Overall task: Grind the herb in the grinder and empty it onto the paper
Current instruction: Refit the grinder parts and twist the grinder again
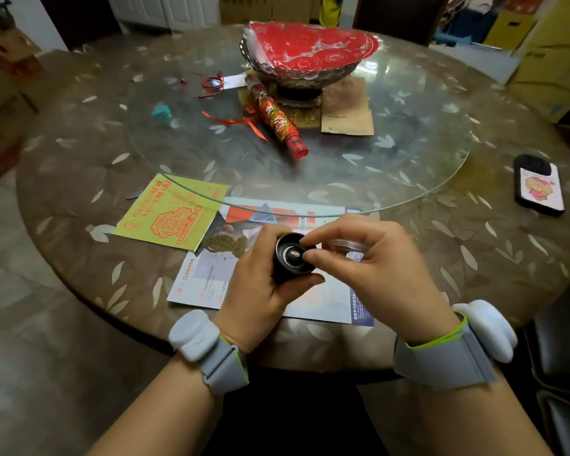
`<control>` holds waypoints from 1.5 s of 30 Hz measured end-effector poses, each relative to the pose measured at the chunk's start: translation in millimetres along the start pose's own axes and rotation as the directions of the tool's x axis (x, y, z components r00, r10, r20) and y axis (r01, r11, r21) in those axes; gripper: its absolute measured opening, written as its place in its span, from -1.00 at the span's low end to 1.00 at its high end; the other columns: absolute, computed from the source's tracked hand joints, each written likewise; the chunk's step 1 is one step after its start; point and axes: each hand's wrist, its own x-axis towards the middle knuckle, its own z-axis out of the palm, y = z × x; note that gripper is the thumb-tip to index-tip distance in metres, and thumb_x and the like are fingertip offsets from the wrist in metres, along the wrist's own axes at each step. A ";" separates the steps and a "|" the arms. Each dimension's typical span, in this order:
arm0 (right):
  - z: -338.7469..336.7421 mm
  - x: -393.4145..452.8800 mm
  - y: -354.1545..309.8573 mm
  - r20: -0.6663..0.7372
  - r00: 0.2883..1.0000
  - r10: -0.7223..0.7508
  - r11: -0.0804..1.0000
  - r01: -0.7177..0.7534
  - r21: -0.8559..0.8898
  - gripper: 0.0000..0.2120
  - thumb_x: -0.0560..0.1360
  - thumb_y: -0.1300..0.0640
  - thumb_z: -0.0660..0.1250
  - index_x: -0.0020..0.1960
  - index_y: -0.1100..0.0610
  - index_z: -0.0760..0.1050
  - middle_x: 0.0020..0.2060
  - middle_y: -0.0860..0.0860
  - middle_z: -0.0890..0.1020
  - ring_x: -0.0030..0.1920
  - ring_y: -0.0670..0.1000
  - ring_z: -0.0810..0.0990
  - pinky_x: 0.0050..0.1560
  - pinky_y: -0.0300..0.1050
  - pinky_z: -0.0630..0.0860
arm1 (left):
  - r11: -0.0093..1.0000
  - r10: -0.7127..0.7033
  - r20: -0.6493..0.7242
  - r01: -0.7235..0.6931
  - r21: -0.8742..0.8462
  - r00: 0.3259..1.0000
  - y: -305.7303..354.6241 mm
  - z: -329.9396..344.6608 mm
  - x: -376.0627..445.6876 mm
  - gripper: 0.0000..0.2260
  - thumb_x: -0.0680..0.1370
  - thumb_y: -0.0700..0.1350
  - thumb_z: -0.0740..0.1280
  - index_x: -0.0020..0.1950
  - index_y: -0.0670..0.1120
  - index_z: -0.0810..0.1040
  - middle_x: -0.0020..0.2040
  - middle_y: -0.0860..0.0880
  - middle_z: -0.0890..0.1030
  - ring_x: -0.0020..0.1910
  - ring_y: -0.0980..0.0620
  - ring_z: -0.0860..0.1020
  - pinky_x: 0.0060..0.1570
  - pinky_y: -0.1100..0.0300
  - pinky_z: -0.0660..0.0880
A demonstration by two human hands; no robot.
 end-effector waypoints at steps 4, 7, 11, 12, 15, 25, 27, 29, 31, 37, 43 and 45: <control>2.7 -1.1 -5.7 -0.022 0.999 -0.029 0.998 0.028 -0.051 -0.87 0.37 0.27 0.49 -0.13 0.09 0.68 -0.27 -0.01 0.63 -0.22 -0.02 0.59 -0.15 -0.11 0.53 | 1.000 -0.002 -0.029 0.001 -0.027 1.000 -1.5 3.3 -4.8 -0.61 0.40 0.12 0.41 0.07 -0.03 0.36 -0.12 0.06 0.49 -0.16 0.03 0.50 -0.16 0.24 0.45; 2.4 -1.3 -6.3 -0.080 0.996 -0.039 0.998 0.034 -0.052 -0.87 0.40 0.29 0.46 -0.13 0.09 0.67 -0.24 0.03 0.65 -0.18 0.02 0.62 -0.10 -0.09 0.54 | 0.999 0.032 -0.057 -0.031 0.011 0.998 -1.6 2.0 -5.5 -0.58 0.43 0.19 0.38 0.10 -0.01 0.35 -0.07 -0.01 0.51 -0.11 -0.01 0.50 -0.09 0.17 0.47; 1.8 -1.4 -5.7 -0.106 0.994 -0.035 0.997 0.028 -0.071 -0.87 0.41 0.29 0.45 -0.13 0.08 0.66 -0.23 0.04 0.65 -0.18 0.02 0.62 -0.11 -0.15 0.54 | 0.990 0.089 -0.067 -0.081 0.114 0.994 -3.3 -2.2 -1.3 -0.60 0.46 0.21 0.34 0.12 -0.02 0.37 -0.03 -0.02 0.53 -0.07 -0.10 0.52 -0.05 -0.04 0.48; 2.2 -1.8 -5.9 -0.096 0.995 -0.038 0.997 0.031 -0.074 -0.86 0.40 0.29 0.46 -0.12 0.07 0.66 -0.23 0.06 0.64 -0.19 0.04 0.61 -0.11 -0.14 0.54 | 0.988 0.100 -0.065 -0.091 0.127 0.993 -3.4 -3.5 -0.1 -0.60 0.46 0.21 0.34 0.12 -0.02 0.38 -0.03 0.01 0.52 -0.08 -0.10 0.52 -0.07 -0.06 0.48; 4.3 -2.8 -7.7 -0.039 0.998 -0.059 0.994 0.055 -0.095 -0.83 0.36 0.28 0.50 -0.10 0.07 0.66 -0.25 0.04 0.62 -0.20 -0.02 0.58 -0.12 -0.19 0.51 | 0.985 0.119 -0.056 -0.111 0.129 0.991 -3.1 -4.7 2.9 -0.61 0.48 0.22 0.31 0.12 -0.02 0.38 -0.04 0.06 0.50 -0.11 -0.10 0.52 -0.12 -0.09 0.48; 6.1 0.3 -2.2 0.042 0.996 -0.076 0.959 0.085 -0.271 -0.82 0.30 0.11 0.45 -0.10 -0.01 0.66 -0.28 -0.11 0.56 -0.16 -0.05 0.56 -0.09 -0.05 0.52 | 0.999 0.033 0.000 -0.033 0.010 0.999 -8.3 7.1 -3.1 -0.68 0.46 0.09 0.35 0.12 0.02 0.37 -0.07 0.17 0.45 -0.12 -0.05 0.51 -0.12 0.00 0.48; 7.5 0.6 -0.4 0.034 0.997 -0.071 0.955 0.078 -0.285 -0.83 0.29 0.09 0.44 -0.12 0.00 0.66 -0.28 -0.08 0.56 -0.16 -0.03 0.56 -0.09 -0.03 0.51 | 1.000 0.027 0.009 -0.027 0.017 1.000 -10.5 8.4 -3.4 -0.68 0.46 0.09 0.35 0.12 0.01 0.36 -0.06 0.09 0.47 -0.12 -0.07 0.51 -0.12 -0.02 0.49; 8.5 1.4 0.7 0.026 0.997 -0.071 0.950 0.075 -0.303 -0.84 0.29 0.08 0.43 -0.13 0.00 0.66 -0.29 -0.07 0.55 -0.17 -0.03 0.55 -0.12 -0.06 0.50 | 1.000 0.019 0.013 -0.019 0.017 1.000 -11.6 9.1 -3.2 -0.66 0.46 0.12 0.36 0.11 0.01 0.36 -0.06 0.05 0.49 -0.12 -0.09 0.52 -0.13 -0.04 0.49; 9.0 2.3 1.8 0.022 0.997 -0.075 0.941 0.078 -0.328 -0.86 0.30 0.08 0.44 -0.13 -0.01 0.66 -0.29 -0.08 0.55 -0.18 -0.03 0.54 -0.14 -0.11 0.47 | 1.000 0.012 0.012 -0.012 0.008 1.000 -12.8 9.7 -2.8 -0.63 0.47 0.20 0.34 0.12 0.00 0.37 -0.06 0.03 0.51 -0.11 -0.11 0.53 -0.12 -0.05 0.49; 12.7 3.9 3.6 0.012 0.995 -0.102 0.919 0.099 -0.381 -0.86 0.31 0.07 0.45 -0.13 0.00 0.66 -0.30 -0.10 0.52 -0.18 -0.02 0.54 -0.15 -0.10 0.47 | 1.000 0.012 0.012 -0.013 0.012 1.000 -15.4 9.2 -4.4 -0.66 0.47 0.13 0.35 0.12 -0.01 0.36 -0.06 0.00 0.51 -0.11 -0.10 0.52 -0.12 -0.03 0.48; 13.8 4.2 4.0 -0.005 0.994 -0.113 0.916 0.102 -0.388 -0.85 0.30 0.04 0.42 -0.14 0.00 0.67 -0.30 -0.07 0.55 -0.18 0.00 0.55 -0.15 -0.05 0.50 | 1.000 0.021 0.003 -0.021 0.002 1.000 -17.0 9.5 -4.1 -0.66 0.48 0.12 0.35 0.12 -0.03 0.37 -0.06 0.00 0.51 -0.12 -0.08 0.52 -0.12 0.02 0.48; 14.8 4.7 3.7 -0.012 0.993 -0.121 0.912 0.106 -0.395 -0.85 0.30 0.04 0.41 -0.14 0.01 0.67 -0.31 -0.07 0.55 -0.19 0.01 0.55 -0.15 -0.04 0.50 | 1.000 0.025 -0.002 -0.025 -0.004 1.000 -16.9 9.2 -4.2 -0.67 0.47 0.09 0.35 0.12 -0.02 0.37 -0.05 0.03 0.50 -0.11 -0.07 0.52 -0.11 0.04 0.48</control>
